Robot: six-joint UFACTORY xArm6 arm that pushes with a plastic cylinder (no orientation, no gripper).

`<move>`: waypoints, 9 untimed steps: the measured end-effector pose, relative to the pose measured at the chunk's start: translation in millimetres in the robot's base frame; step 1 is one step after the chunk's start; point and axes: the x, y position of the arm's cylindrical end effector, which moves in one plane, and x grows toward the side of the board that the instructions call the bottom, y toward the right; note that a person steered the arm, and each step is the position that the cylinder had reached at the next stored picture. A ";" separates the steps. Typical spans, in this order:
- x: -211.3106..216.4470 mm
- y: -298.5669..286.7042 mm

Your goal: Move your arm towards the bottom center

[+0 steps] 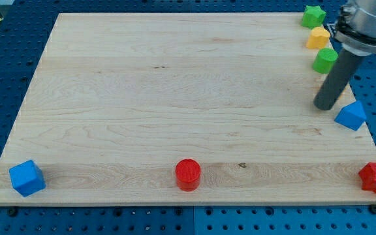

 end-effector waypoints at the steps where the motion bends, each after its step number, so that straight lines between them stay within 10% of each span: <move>1: 0.0 -53.6; 5: 55.2 -334.5; 9: 151.0 -300.0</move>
